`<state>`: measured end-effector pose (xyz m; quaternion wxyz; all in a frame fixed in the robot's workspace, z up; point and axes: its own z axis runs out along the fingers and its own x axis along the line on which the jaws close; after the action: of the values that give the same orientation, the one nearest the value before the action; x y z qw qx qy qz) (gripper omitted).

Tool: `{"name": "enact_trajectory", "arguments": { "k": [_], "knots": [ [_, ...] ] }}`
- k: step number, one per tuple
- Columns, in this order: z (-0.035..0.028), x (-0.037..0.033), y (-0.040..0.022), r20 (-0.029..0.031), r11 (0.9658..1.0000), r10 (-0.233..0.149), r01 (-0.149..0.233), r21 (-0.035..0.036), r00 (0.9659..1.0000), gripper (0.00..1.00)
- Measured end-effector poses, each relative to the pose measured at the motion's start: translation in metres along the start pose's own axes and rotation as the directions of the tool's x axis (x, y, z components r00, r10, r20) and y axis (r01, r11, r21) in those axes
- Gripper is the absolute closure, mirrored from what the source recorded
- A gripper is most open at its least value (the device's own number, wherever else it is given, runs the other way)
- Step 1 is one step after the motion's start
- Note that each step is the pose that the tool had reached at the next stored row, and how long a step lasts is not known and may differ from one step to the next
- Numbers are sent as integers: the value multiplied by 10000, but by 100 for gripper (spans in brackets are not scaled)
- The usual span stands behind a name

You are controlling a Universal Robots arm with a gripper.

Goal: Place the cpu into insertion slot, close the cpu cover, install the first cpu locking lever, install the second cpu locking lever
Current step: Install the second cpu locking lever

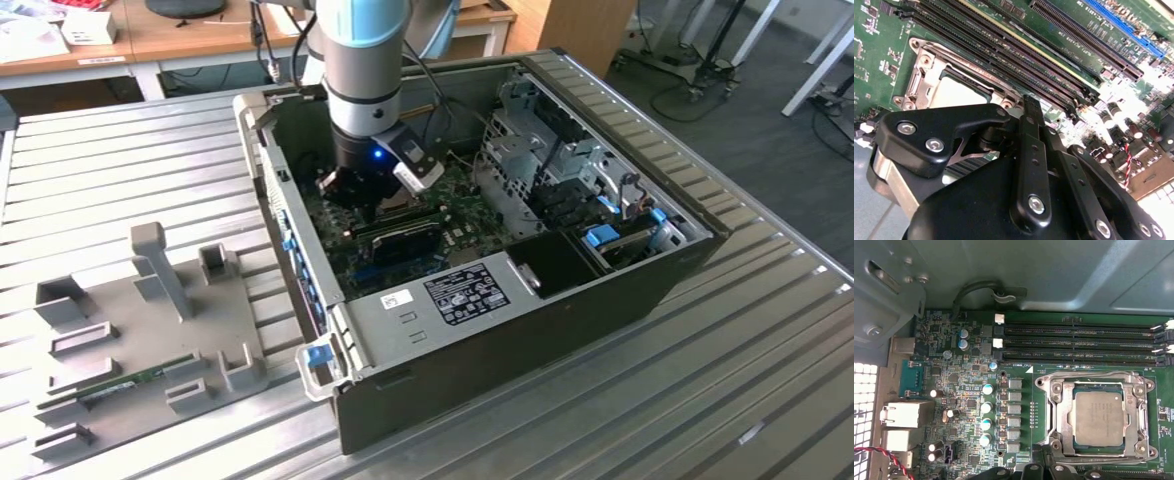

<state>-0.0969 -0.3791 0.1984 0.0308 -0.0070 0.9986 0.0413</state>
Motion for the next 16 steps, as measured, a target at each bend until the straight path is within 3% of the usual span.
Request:
{"name": "enact_trajectory", "arguments": {
  "k": [16],
  "knots": [
    [33, 3, -2, 3, 10000, 0, 0, -2, 10000, 89]
  ]
}}
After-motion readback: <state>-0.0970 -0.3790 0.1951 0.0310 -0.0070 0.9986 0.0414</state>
